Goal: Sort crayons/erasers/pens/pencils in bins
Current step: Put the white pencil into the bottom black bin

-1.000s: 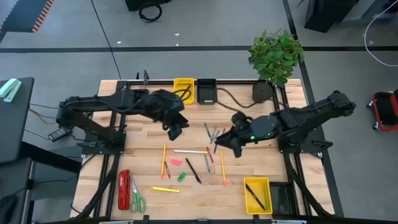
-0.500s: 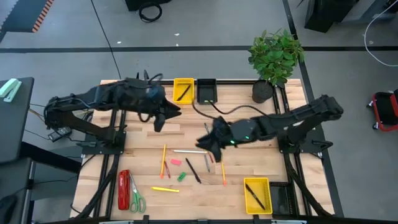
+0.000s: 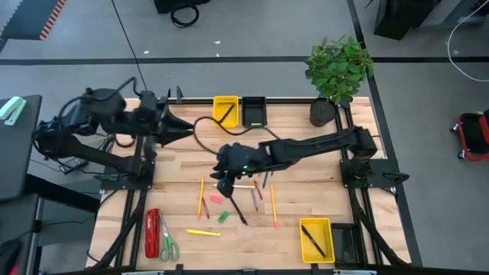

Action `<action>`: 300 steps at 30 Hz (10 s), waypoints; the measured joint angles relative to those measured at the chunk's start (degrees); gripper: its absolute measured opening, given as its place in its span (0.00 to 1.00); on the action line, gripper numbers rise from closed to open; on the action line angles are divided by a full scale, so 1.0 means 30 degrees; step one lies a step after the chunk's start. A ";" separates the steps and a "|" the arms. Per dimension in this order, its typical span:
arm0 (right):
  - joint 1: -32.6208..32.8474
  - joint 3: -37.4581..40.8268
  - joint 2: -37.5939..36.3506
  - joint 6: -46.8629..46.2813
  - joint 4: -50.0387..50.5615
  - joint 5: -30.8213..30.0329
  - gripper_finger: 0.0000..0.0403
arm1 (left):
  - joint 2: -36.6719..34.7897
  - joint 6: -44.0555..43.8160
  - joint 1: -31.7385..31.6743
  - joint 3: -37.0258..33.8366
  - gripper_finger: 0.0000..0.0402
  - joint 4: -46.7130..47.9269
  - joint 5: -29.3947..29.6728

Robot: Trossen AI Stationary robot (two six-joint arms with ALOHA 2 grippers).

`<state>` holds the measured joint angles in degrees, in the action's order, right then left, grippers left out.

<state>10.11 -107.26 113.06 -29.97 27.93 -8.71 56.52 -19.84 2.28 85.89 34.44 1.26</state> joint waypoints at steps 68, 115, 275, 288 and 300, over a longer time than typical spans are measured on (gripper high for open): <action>-0.2383 0.3483 0.3066 0.1951 0.0239 0.4371 0.32 | 0.1617 -0.3086 -0.0194 -0.0007 0.27 -0.8130 -0.0062; -0.1476 0.7393 0.2972 0.4609 0.2660 0.4876 0.31 | 0.1046 -0.2697 0.0194 -0.0007 0.18 0.0998 0.0770; -0.5760 0.4863 -0.5431 -0.3531 1.1692 0.2220 0.08 | 0.0988 -0.0014 0.0168 -0.0007 0.05 0.4577 -0.0503; 0.2142 0.8291 -0.8996 -1.8148 1.4696 -0.3066 0.08 | 0.0988 0.0047 0.0168 -0.0007 0.03 0.4601 -0.0510; 0.9246 1.1536 -0.9334 -2.8836 1.6493 -0.4556 0.08 | 0.0762 -0.0345 0.0168 -0.0022 0.06 0.5168 -0.0510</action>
<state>37.85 -72.65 85.06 -116.48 77.41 -22.38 58.81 -20.87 2.79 85.82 49.94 -0.27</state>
